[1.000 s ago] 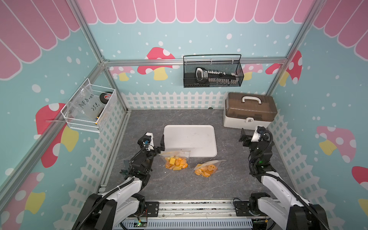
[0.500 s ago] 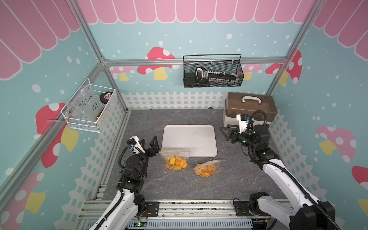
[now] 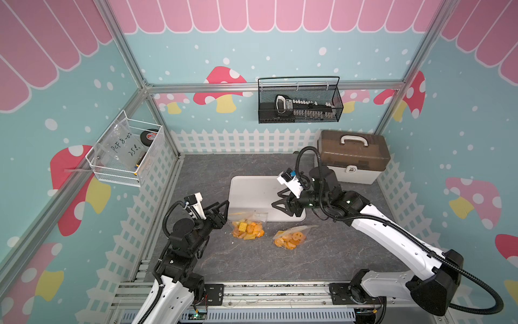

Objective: Pour cookies out of the ziploc bag
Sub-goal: Open the ziploc bag at the center of the board.

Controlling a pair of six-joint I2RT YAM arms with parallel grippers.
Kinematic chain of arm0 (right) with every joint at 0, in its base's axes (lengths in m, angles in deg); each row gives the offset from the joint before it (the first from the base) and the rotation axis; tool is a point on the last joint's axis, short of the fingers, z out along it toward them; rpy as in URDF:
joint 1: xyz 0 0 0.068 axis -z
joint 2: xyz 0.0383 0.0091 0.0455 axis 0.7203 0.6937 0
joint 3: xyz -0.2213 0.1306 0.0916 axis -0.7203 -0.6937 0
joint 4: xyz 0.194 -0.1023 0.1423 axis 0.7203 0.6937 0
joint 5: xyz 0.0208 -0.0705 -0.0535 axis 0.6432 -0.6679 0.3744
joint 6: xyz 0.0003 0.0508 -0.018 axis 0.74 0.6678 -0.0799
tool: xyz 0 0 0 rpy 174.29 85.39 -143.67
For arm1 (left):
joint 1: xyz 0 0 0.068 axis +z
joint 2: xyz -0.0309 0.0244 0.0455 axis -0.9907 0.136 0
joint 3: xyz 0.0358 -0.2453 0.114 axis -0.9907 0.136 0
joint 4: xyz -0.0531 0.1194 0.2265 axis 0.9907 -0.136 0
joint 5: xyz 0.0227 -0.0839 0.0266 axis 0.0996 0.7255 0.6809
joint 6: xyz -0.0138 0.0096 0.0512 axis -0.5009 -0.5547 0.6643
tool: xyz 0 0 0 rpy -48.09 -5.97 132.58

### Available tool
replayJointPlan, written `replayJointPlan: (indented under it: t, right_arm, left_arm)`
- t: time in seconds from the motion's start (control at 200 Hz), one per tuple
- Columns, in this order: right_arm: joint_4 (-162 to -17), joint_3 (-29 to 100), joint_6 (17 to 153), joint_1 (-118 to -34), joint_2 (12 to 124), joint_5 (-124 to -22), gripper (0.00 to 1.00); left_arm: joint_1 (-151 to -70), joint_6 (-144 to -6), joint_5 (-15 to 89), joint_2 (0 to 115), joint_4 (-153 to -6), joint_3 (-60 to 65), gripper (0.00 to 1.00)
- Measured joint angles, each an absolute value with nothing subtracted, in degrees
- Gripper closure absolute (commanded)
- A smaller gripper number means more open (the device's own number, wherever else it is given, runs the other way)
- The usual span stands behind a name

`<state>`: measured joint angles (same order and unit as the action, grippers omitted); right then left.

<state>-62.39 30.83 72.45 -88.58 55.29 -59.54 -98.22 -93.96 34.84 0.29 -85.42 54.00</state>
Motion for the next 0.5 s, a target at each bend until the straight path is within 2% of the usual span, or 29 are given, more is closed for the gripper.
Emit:
replayJointPlan:
  t: [0.075, 0.24, 0.495]
  right_arm:
    - [-59.46, 34.68, 70.55, -91.86, 59.86, -62.12, 0.45]
    - [-55.87, 41.02, 67.36, -97.21, 68.78, -67.45, 0.44]
    - [-54.10, 46.68, 64.41, -101.52, 75.21, -74.07, 0.45]
  left_arm:
    - [-99.33, -94.68, 35.02, -1.11, -87.41, 54.00, 0.49]
    - [-99.64, -95.88, 35.00, -3.21, -90.22, 54.98, 0.51]
    - [-99.64, -96.54, 35.00, -4.17, -91.82, 57.89, 0.51]
